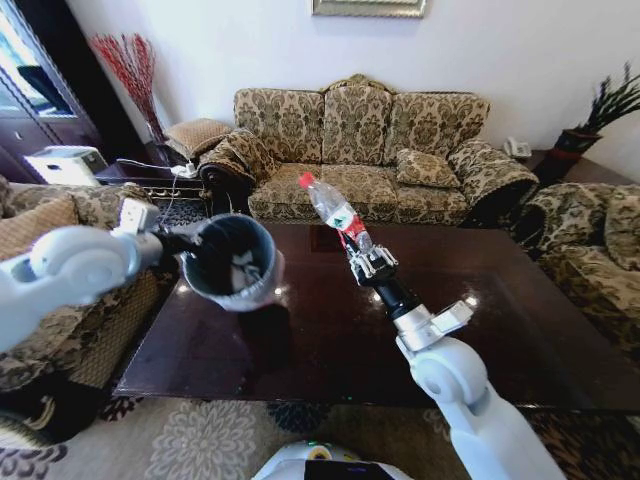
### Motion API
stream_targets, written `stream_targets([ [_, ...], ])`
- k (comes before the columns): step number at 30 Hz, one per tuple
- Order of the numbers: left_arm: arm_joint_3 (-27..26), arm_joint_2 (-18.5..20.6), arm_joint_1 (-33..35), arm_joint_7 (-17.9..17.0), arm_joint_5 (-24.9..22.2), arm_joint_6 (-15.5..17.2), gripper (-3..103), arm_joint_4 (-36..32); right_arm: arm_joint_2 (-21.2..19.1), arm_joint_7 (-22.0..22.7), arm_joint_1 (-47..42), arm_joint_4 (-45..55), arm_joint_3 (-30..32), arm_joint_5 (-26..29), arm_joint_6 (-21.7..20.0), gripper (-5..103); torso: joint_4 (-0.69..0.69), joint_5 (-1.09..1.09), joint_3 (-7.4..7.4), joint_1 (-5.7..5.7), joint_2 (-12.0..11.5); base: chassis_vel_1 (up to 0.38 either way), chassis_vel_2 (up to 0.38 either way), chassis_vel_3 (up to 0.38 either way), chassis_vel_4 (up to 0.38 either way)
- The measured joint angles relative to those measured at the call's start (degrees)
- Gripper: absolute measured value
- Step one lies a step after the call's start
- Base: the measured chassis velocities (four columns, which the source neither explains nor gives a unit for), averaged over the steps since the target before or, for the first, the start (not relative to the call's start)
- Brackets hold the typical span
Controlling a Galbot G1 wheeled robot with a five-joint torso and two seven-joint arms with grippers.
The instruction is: Move to the front of the table and place the trash on the table into the trash bin.
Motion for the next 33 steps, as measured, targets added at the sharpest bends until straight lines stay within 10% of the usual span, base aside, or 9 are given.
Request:
stream_targets([
  [12, -0.10, 7.06, 0.89, -1.09, -1.25, -0.67, 0, -4.03, -7.02, -1.88, 21.64, -8.51, -14.53, 2.74, -8.61, 26, -0.01, 0.03, 0.01, 0.01, 0.00, 0.000, 0.000, 0.000, 0.000],
  [33, 0.15, 5.45, 1.52, -1.39, -3.39, -0.19, 0, -9.66, -11.79, -4.45, 41.46, -10.73, -26.89, 5.69, -14.89, 26, 0.00, 0.02, 0.00, 0.00, -0.01, 0.000, 0.000, 0.000, 0.000],
])
